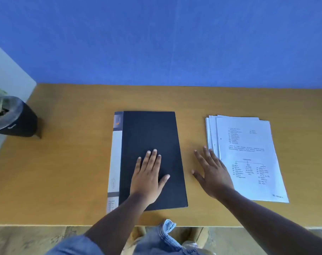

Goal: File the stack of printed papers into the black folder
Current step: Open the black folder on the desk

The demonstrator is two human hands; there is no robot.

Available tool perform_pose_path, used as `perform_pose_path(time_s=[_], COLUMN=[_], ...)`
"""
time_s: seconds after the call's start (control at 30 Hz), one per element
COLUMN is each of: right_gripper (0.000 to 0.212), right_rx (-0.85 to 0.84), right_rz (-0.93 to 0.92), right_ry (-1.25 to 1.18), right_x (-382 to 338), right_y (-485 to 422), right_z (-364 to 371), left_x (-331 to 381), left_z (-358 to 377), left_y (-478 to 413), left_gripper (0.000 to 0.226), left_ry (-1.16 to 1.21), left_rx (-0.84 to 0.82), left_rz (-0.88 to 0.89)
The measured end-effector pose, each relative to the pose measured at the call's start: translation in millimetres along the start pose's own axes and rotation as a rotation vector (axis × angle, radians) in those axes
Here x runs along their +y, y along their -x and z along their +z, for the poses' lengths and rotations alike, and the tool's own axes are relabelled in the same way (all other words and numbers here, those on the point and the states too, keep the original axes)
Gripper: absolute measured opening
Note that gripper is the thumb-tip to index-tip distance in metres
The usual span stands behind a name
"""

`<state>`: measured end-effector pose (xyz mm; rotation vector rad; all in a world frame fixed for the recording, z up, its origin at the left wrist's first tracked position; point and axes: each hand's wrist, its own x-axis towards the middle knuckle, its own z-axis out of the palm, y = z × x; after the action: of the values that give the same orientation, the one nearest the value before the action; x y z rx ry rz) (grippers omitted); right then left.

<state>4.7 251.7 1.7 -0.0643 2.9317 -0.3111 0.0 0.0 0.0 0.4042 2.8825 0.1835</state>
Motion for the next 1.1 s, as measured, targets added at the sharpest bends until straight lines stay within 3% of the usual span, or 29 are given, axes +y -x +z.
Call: perform_pose_path(time_s=[0.37, 0.57, 0.67, 0.83, 1.1], right_gripper=[0.069, 0.071, 0.074, 0.076, 0.072], right_rx=[-0.063, -0.071, -0.086, -0.091, -0.157], right_rz=[-0.004, -0.027, -0.034, -0.043, -0.008], right_ry=[0.028, 0.077, 0.095, 0.095, 0.068], right_x=[-10.4, -8.9, -6.2, -7.5, -16.1], right_y=[0.6, -2.5, -2.6, -2.5, -2.9], right_z=[4.2, -4.6, -4.7, -8.8, -15.9], left_x=[-5.7, -20.7, -39.5, -61.0, -57.2], left_z=[1.2, -0.9, 6.4, 4.1, 0.6], left_y=[7.2, 49.0, 75.5, 104.5, 106.3], left_gripper=[0.078, 0.07, 0.083, 0.113, 0.053], left_ry=[0.006, 0.196, 0.217, 0.114, 0.133], left_rx=[0.019, 0.209, 0.232, 0.094, 0.081], left_rz=[0.055, 0.078, 0.017, -0.089, 0.067])
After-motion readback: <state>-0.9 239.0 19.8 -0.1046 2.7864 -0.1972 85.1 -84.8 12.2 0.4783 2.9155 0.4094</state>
